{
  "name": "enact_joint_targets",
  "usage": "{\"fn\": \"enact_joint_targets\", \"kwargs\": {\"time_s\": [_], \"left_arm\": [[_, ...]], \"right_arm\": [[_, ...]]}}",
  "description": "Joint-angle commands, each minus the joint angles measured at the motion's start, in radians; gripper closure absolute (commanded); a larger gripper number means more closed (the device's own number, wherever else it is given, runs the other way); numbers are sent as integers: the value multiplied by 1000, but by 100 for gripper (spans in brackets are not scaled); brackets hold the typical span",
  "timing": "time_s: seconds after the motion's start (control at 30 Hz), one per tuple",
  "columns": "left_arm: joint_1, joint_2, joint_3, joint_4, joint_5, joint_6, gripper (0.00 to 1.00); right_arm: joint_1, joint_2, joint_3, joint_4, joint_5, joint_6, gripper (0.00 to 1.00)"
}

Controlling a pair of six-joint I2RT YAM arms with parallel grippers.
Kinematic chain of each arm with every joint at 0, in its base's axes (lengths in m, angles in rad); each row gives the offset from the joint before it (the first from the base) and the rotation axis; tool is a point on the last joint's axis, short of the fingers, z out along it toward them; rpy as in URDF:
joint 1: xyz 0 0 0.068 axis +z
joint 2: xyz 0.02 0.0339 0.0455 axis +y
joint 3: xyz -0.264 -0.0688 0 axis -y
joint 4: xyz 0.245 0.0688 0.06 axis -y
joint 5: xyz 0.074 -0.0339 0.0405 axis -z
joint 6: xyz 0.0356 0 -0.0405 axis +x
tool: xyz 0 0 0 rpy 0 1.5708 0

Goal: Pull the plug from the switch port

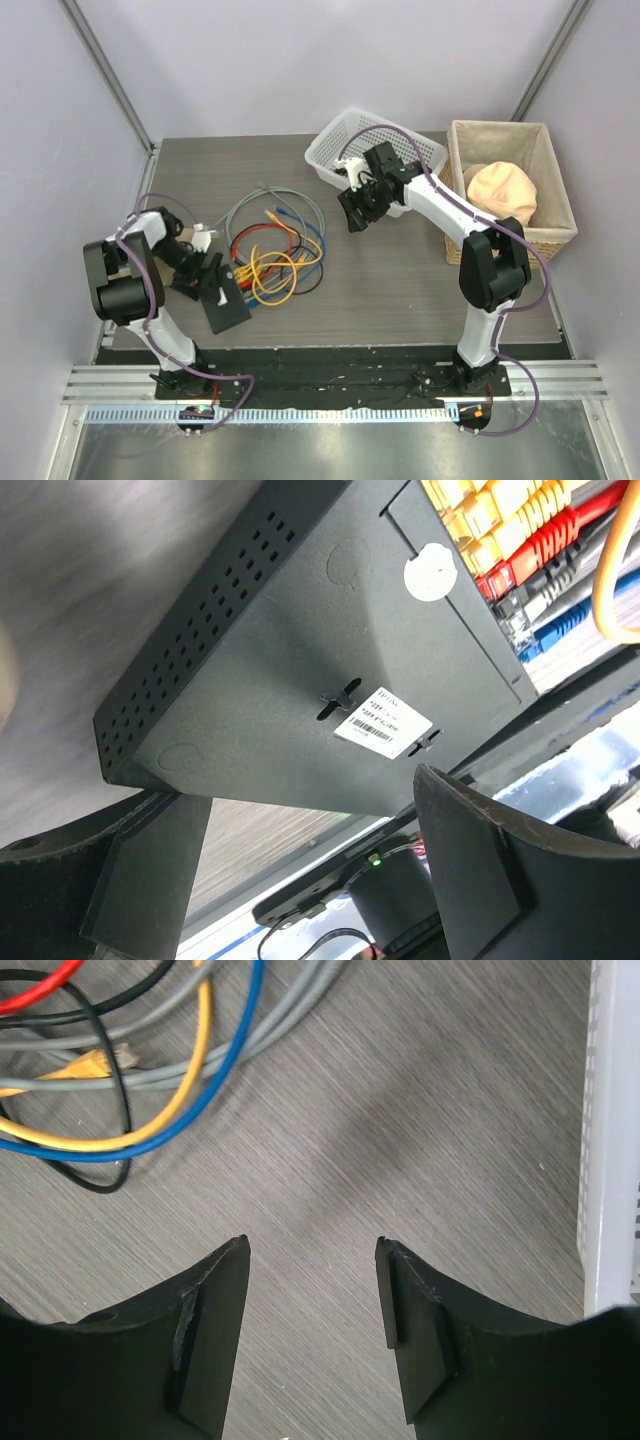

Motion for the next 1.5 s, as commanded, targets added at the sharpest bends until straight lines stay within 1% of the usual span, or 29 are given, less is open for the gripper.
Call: {"fn": "enact_joint_targets", "kwargs": {"time_s": [0.0,0.17,0.23,0.3,0.33,0.47,0.53,0.6,0.63,0.67,0.73,0.77,0.8,0.83,0.87,0.9,1.0,1.1,1.2,1.33,1.43,1.47], "left_arm": [[-110,55,49,63,96,-52,14],[-191,106,115,109,132,-118,14],[-196,117,159,123,132,-161,14],[-191,117,201,106,100,-168,14],[-187,108,233,88,92,-164,14],[-156,-18,265,74,60,-163,11],[-151,-55,278,75,43,-183,10],[-150,-90,275,95,38,-275,9],[-150,-96,265,124,37,-323,10],[-150,-99,261,137,36,-409,10],[-150,-96,246,169,49,-503,10],[-150,-98,235,183,46,-595,11],[-150,-101,212,205,44,-624,11],[-150,-106,198,213,47,-649,11],[-150,-110,186,224,43,-672,11],[-150,-116,154,238,29,-704,11],[-150,-138,101,273,-6,-732,11],[-151,-145,69,275,-16,-741,12],[-150,-150,38,288,-26,-769,12],[-153,-127,15,325,-5,-804,12],[-154,-80,32,351,-8,-816,13],[-159,-69,38,357,-17,-821,14]], "right_arm": [[4,-73,-23,19,-9,-18,39],[5,-76,-32,19,-14,-33,39],[7,-72,-23,17,-24,-36,39],[7,-62,6,5,-58,-44,39],[7,-58,20,2,-76,-51,39],[7,-23,104,-1,-147,-61,39],[8,25,175,1,-182,-50,39],[8,69,256,8,-205,-30,39],[14,118,285,13,-222,-24,39],[19,149,316,14,-225,-19,39],[31,236,414,14,-225,-18,40],[44,263,443,13,-224,-18,40],[50,284,492,17,-221,-15,40],[56,318,505,30,-222,-10,41],[64,321,487,51,-230,-4,41],[65,318,464,115,-236,1,41],[82,312,390,203,-250,-5,43],[96,307,327,241,-244,-19,44],[99,312,273,244,-241,-10,45],[100,312,201,220,-239,4,44],[100,280,112,226,-196,39,42],[100,266,57,228,-198,42,42]]}}
